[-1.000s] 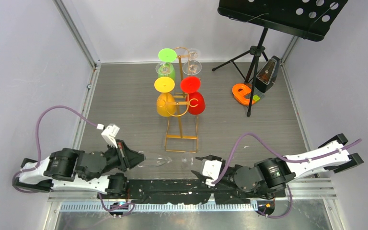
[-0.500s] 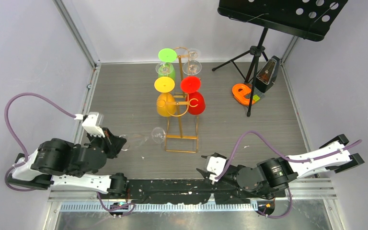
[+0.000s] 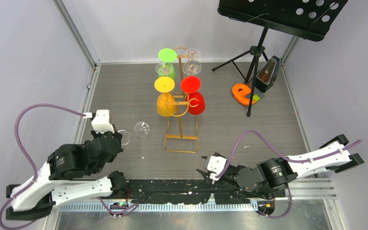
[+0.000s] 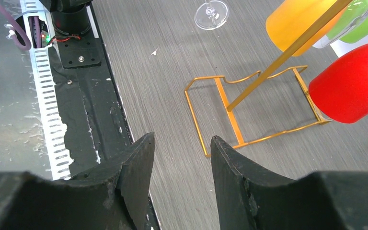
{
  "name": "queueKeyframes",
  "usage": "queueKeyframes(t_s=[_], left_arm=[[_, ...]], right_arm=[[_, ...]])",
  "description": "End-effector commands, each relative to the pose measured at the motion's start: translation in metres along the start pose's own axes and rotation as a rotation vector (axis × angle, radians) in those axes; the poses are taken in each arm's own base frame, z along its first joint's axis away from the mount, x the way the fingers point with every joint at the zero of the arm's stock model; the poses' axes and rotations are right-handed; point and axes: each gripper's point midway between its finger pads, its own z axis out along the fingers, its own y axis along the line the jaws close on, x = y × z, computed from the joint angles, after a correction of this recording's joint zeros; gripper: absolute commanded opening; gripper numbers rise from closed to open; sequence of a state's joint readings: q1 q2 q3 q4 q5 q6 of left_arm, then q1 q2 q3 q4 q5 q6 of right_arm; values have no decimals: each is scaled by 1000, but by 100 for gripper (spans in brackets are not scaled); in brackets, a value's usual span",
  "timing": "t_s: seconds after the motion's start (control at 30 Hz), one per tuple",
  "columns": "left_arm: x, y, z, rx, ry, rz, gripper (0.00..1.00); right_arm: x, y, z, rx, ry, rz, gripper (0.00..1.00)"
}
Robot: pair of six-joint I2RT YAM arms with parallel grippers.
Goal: Take the wine glass off the wine glass rack
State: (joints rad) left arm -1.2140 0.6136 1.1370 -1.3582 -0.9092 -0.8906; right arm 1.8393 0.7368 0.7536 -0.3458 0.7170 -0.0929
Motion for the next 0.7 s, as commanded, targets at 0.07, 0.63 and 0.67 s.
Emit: queueKeyframes(t_s=[0.07,0.63,0.67], left_arm=[[-30,-4,11,-15,-66,35,0],[-96,17,83,-134,50,-67,0],[-100,17,88,-135,59,-74,0]], right_arm=[[-11,-1,-3,3,-45,78,53],[-17,-11,-15,17,-57,196,54],[-16,-11,-16,18,-53,198,54]])
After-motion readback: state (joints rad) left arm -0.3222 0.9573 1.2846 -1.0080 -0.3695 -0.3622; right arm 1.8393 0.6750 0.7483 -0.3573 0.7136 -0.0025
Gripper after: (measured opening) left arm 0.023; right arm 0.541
